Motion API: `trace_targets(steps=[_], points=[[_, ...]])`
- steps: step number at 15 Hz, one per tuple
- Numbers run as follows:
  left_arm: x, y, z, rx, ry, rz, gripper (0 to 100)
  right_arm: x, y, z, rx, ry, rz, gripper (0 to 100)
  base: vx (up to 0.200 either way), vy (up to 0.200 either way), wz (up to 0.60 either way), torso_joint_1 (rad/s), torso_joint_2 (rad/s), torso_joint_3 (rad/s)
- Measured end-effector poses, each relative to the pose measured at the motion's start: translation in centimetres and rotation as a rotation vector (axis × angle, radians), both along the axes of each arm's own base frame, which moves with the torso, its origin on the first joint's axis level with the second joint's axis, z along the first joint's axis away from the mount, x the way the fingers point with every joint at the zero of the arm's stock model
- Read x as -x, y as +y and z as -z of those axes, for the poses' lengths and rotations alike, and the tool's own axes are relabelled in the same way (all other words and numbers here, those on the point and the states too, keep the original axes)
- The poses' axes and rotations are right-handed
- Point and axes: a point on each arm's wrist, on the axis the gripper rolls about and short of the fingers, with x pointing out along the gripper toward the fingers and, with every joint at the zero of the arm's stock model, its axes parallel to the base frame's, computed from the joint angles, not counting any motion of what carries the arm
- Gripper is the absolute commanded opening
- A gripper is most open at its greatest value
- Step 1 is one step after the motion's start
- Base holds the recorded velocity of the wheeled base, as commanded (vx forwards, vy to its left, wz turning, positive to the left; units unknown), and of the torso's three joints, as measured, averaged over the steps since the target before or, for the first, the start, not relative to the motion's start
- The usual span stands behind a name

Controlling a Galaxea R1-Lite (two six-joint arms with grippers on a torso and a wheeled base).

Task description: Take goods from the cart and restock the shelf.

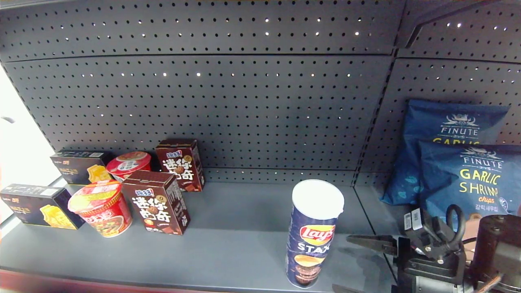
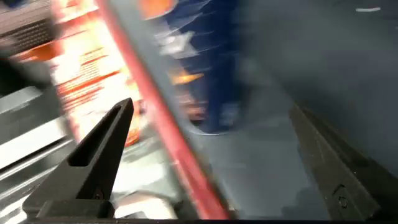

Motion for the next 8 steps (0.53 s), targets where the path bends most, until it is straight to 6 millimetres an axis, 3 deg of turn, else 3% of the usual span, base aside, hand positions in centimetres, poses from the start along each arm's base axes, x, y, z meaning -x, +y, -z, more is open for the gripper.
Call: trace_targets(steps=[4,8], points=[[0.0,0.0,0.0,0.001,-0.003,0.001,0,0.4,-0.9,-1.3,-0.003,-0.06,0.158,100,0.0,0.0,0.0,0.0,0.0,0.0],[0.2,0.0,-0.6,0.005,-0.024,0.0,0,1.3,-1.9,-1.2,0.103,0.0,0.308,100,0.0,0.0,0.0,0.0,0.0,0.0]])
